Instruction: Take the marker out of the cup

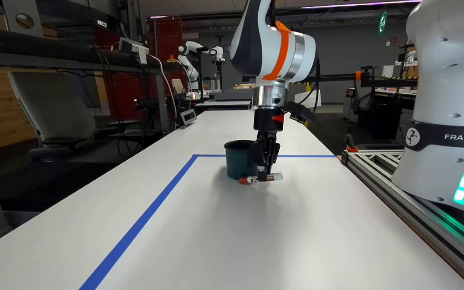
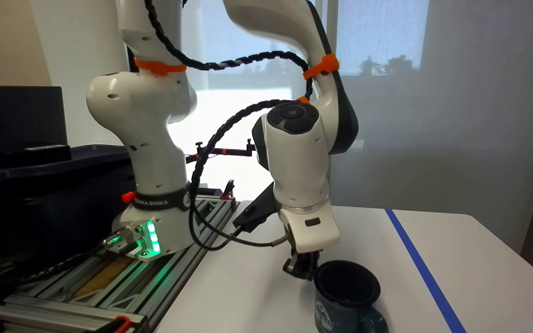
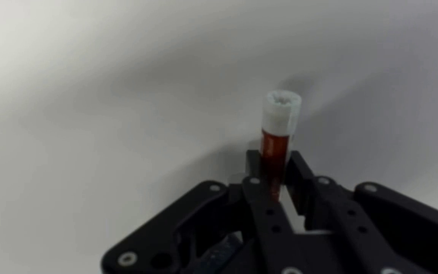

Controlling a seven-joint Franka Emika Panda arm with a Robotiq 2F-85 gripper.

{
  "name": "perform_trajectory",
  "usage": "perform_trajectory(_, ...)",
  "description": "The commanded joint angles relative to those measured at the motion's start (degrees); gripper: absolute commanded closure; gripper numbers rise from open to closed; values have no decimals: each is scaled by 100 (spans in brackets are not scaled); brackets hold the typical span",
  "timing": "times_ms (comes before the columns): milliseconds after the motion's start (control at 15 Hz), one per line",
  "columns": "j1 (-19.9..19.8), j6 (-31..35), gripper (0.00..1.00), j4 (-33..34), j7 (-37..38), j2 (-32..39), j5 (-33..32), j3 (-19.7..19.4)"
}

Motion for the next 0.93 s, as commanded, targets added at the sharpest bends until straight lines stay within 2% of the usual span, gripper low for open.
perform_trajectory(0,17,208,68,1,-663,173,554,61)
perform_trajectory(67,27,238,54,1,-771,193,657,65)
perform_trajectory(133,41,277,49,0,-840,228,740,67)
perform_trajectory(333,110,365,25,1,-837,329,929,85)
perform_trajectory(533,295,461,2,7,-415,363,1024,130)
perform_trajectory(867,814,733,0,32,532,286,846,136)
